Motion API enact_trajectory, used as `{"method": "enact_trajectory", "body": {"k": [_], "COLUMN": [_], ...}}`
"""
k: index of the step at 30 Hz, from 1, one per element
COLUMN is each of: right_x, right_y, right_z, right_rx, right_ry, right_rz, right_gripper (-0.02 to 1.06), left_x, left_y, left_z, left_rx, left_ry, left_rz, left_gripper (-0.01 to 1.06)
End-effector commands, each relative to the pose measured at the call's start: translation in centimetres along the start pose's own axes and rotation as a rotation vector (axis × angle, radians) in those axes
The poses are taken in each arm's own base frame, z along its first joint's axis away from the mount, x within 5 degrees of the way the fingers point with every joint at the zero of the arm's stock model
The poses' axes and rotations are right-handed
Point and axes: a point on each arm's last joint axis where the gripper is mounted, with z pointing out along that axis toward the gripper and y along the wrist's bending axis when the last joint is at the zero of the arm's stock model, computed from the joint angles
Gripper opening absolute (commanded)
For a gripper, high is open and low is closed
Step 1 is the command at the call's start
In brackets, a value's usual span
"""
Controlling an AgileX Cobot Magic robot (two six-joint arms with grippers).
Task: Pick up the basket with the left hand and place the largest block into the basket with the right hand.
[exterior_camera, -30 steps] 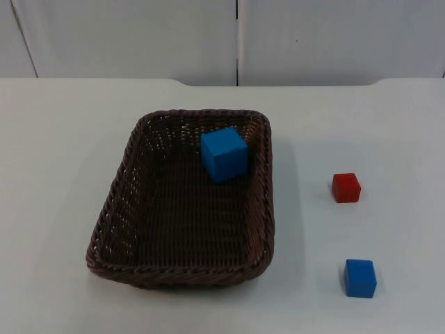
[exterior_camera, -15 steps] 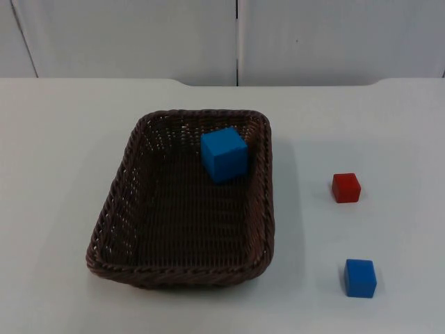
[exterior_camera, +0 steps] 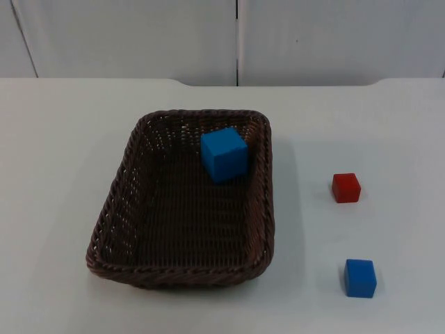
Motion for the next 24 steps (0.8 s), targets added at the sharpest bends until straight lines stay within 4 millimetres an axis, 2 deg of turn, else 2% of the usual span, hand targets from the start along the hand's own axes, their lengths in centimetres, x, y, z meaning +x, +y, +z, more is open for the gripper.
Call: {"method": "enact_trajectory", "body": {"k": [1,12,24], "right_x": [0.11,0.11,0.11], "right_y": [0.04,0.2,0.25], "right_z": [0.06,0.05,0.06], "right_rx": [0.058,0.247,0.29], "right_ry": [-0.003,-0.004,-0.005], "right_rz": [0.024,0.122,0.146], "right_gripper": [1.05,1.05,1.05], "left_x": [0.1,0.1,0.1], "left_y": [0.03,0.03,0.03], "left_z": [0.02,0.02,0.02], "left_rx": [-0.006,-0.006,-0.006], "left_ry": [0.0,0.0,0.0], "left_rz": [-0.009,-0.009,-0.009], "left_gripper": [1.05,1.05,1.05]}}
